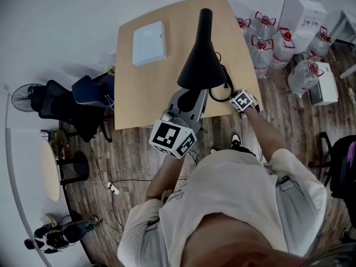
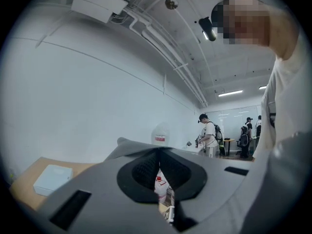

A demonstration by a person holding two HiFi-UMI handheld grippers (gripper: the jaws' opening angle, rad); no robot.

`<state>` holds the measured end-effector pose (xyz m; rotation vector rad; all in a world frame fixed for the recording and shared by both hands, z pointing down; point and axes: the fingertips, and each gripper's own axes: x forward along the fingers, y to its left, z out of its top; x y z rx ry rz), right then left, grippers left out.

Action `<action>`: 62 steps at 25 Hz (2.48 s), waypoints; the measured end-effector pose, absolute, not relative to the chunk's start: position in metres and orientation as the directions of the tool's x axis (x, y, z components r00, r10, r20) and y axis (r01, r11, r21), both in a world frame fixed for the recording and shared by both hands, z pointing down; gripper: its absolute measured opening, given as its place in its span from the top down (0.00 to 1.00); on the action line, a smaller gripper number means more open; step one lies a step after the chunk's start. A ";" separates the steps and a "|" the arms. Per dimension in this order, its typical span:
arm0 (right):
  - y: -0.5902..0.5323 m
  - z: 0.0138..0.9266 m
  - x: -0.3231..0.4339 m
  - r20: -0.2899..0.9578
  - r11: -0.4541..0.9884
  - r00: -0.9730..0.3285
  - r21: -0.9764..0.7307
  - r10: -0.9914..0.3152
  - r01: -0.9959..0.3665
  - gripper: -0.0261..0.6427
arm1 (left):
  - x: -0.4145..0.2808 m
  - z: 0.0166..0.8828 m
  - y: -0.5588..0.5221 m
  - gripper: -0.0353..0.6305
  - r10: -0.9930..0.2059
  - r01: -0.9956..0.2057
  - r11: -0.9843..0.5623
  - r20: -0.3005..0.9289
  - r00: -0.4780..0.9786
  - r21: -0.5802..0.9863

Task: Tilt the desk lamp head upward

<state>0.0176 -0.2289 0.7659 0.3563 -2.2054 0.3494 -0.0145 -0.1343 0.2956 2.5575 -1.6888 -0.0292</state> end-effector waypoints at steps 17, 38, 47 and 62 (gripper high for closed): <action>-0.227 0.766 0.016 0.804 0.930 -0.585 -0.127 -0.108 -0.346 0.97 | -0.016 0.229 -0.154 0.92 -0.911 -0.907 -0.411 -0.009 0.413 -0.088; -0.229 0.763 0.018 0.770 0.931 -0.632 -0.159 -0.092 -0.329 0.97 | -0.019 0.260 -0.141 0.92 -0.930 -0.930 -0.369 0.008 0.369 -0.003; -0.206 0.751 0.026 0.690 0.895 -0.714 -0.234 -0.123 -0.380 0.97 | -0.034 0.340 -0.110 0.92 -0.937 -0.943 -0.315 0.124 0.326 0.105; -0.083 0.637 0.053 0.549 0.890 -0.785 -0.153 -0.286 -0.431 0.97 | -0.086 0.402 -0.004 0.92 -0.915 -0.929 -0.326 0.190 0.356 0.172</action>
